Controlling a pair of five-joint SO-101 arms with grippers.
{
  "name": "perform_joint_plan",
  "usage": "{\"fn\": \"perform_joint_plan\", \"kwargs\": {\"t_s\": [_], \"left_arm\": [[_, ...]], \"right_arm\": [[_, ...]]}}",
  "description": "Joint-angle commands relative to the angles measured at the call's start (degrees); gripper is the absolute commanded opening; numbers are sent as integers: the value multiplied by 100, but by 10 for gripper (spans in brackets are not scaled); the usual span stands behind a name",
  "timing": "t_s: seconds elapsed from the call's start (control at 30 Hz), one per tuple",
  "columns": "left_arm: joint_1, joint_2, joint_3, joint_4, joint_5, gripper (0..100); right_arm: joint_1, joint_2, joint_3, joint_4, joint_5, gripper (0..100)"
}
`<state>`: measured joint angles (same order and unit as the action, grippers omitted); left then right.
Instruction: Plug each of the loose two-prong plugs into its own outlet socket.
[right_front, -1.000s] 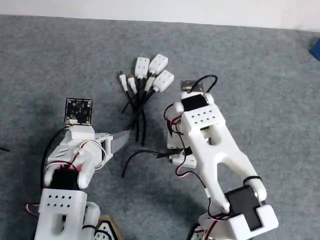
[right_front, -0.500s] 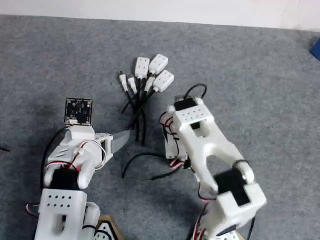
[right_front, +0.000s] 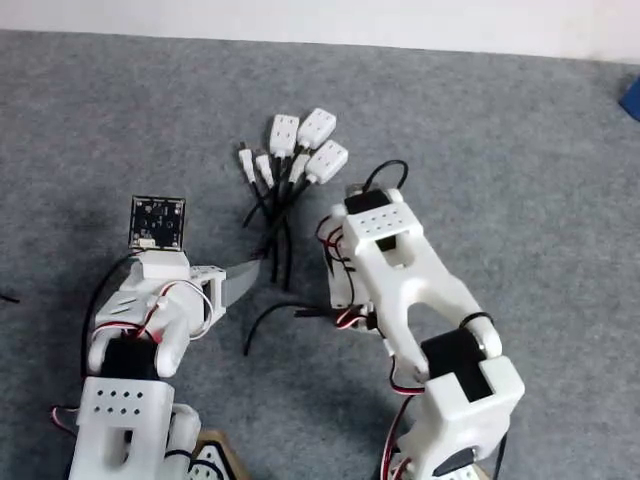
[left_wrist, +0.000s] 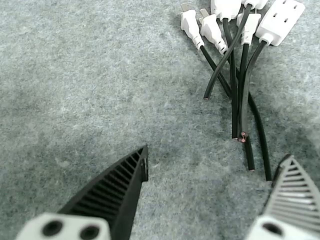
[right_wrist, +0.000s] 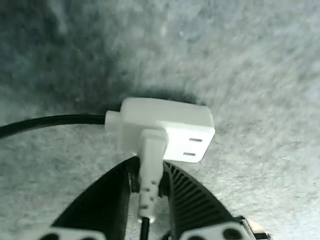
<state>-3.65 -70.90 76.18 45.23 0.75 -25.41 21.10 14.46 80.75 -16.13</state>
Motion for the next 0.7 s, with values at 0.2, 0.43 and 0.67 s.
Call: {"fn": "perform_joint_plan", "kwargs": {"t_s": [0.2, 0.43, 0.67], "left_arm": [[-40, -75, -22, -88, 9, 389], [-40, -75, -22, -88, 9, 389], [-31, -75, -22, -88, 9, 389]], "right_arm": [[215, -453, -778, 303, 79, 46], [198, -1182, -1358, 1437, 88, 302], [180, -1798, -2501, 2018, 167, 358]]}}
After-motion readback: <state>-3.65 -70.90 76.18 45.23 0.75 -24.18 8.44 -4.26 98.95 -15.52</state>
